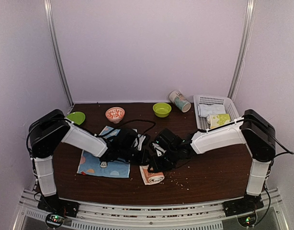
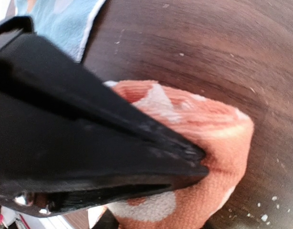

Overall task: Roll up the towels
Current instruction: Pick up the towel from the center of the board, then place the towel in the bin.

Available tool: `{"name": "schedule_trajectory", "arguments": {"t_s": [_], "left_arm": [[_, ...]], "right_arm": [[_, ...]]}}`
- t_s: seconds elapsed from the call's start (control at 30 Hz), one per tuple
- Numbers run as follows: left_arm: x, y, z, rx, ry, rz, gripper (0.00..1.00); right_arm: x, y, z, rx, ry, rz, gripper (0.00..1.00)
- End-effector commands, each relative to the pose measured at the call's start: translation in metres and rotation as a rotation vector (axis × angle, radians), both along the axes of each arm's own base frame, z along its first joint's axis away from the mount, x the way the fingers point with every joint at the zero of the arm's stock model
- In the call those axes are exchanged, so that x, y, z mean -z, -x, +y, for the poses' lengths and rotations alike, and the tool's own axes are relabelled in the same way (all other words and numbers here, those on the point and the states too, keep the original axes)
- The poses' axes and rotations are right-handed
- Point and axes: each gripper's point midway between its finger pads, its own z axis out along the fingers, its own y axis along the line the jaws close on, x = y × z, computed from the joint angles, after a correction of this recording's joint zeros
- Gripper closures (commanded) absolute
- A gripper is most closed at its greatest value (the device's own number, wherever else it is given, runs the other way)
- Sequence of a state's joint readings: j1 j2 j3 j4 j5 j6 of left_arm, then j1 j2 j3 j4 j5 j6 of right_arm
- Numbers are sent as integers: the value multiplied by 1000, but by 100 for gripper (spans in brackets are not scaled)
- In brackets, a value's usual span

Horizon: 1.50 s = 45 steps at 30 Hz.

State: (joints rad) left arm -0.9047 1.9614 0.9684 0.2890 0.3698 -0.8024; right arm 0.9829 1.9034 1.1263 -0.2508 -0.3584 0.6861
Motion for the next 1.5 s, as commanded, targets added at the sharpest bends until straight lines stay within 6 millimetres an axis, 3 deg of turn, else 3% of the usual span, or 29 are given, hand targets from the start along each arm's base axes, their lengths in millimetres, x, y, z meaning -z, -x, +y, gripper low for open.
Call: {"name": "schedule_trajectory", "arguments": {"t_s": [0.0,0.2,0.33,0.53,0.77,0.9,1.03,1.13,1.3,1.47], "left_arm": [[53,24,36,-9,-190,118,100],[44,23,35,-11,-181,113,100],[25,19,32,-15,-168,91,99],[-24,6,34,-34,-167,12,77],[-91,-6,46,-86,-153,-93,59],[-126,-13,60,-145,-134,-155,55],[-155,-18,82,-224,-134,-232,55],[-163,-17,97,-261,-152,-270,55],[-154,-13,115,-298,-183,-271,56],[-131,-9,123,-313,-209,-233,56]], "right_arm": [[63,39,-34,-15,210,128,73],[68,46,-30,-11,218,131,100],[56,42,-27,0,198,105,100],[7,29,-23,30,128,13,100],[-32,20,-37,63,95,-59,100],[-65,5,-53,122,56,-124,100],[-117,-27,-79,205,30,-231,100],[-164,-58,-106,288,6,-321,100],[-233,-113,-163,502,-59,-455,100],[-265,-166,-235,843,-165,-519,100]]}}
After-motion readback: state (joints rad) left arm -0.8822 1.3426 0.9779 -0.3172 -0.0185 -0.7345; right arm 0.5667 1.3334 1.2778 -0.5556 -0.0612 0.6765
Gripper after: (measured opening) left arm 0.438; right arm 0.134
